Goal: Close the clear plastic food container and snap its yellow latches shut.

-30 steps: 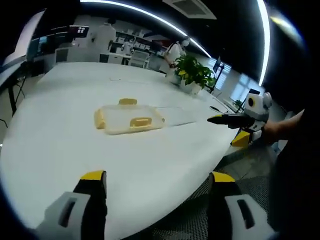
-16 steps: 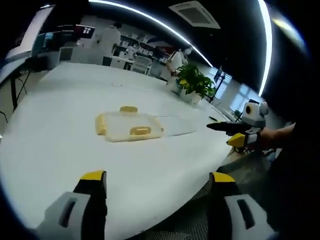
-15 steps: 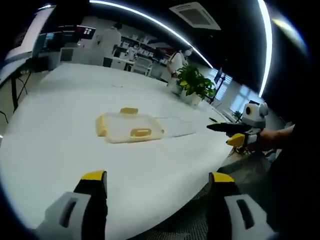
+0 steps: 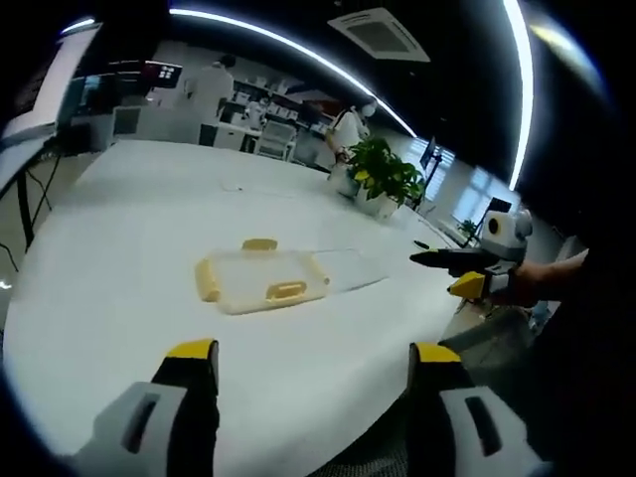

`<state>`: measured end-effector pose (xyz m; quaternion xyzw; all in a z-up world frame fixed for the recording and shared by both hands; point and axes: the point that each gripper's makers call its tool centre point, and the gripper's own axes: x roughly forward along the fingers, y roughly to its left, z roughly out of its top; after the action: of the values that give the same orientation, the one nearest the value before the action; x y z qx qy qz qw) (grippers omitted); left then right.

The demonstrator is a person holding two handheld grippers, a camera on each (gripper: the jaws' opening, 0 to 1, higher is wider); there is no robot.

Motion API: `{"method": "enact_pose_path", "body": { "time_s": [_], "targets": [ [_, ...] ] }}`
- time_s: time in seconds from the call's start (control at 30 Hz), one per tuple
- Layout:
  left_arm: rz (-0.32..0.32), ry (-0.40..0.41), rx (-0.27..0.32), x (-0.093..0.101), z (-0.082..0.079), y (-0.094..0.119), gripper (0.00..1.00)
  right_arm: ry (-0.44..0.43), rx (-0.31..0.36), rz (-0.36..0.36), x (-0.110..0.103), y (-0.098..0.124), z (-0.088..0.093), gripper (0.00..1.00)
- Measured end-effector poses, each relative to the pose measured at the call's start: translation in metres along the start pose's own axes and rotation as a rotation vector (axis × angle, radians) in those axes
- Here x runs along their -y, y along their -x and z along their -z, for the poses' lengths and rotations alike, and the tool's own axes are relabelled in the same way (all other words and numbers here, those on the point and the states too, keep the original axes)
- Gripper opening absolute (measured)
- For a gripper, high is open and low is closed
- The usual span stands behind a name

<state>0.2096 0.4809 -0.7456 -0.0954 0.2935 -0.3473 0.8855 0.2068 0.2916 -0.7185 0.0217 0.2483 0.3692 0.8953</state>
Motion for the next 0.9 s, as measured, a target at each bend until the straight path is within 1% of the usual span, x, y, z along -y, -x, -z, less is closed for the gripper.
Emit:
{"method": "enact_pose_path", "body": {
  "time_s": [0.1, 0.23, 0.33, 0.47, 0.57, 0.77, 0.9],
  "targets": [
    [0.01, -0.014, -0.011, -0.001, -0.004, -0.002, 0.72, 0.002, 0.007, 0.011, 0.003, 0.003, -0.006, 0.72],
    [0.021, -0.041, -0.025, -0.005, -0.009, -0.003, 0.7, 0.03, 0.0, 0.014, 0.005, 0.004, -0.011, 0.69],
    [0.037, -0.007, -0.006, -0.007, -0.018, -0.004, 0.7, 0.046, -0.001, 0.009, 0.005, 0.002, -0.015, 0.68],
    [0.036, -0.027, -0.013, -0.012, -0.023, -0.007, 0.7, 0.067, -0.02, -0.005, 0.007, -0.003, -0.015, 0.66],
    [0.045, -0.028, -0.019, -0.015, -0.026, -0.009, 0.69, 0.084, -0.015, -0.02, 0.009, -0.005, -0.022, 0.64],
    [0.056, -0.04, -0.028, -0.019, -0.03, -0.011, 0.67, 0.106, -0.025, -0.041, 0.014, -0.012, -0.029, 0.63],
    [0.074, -0.059, -0.058, -0.019, -0.029, -0.014, 0.66, 0.136, -0.048, -0.075, 0.014, -0.017, -0.032, 0.61]
  ]
}}
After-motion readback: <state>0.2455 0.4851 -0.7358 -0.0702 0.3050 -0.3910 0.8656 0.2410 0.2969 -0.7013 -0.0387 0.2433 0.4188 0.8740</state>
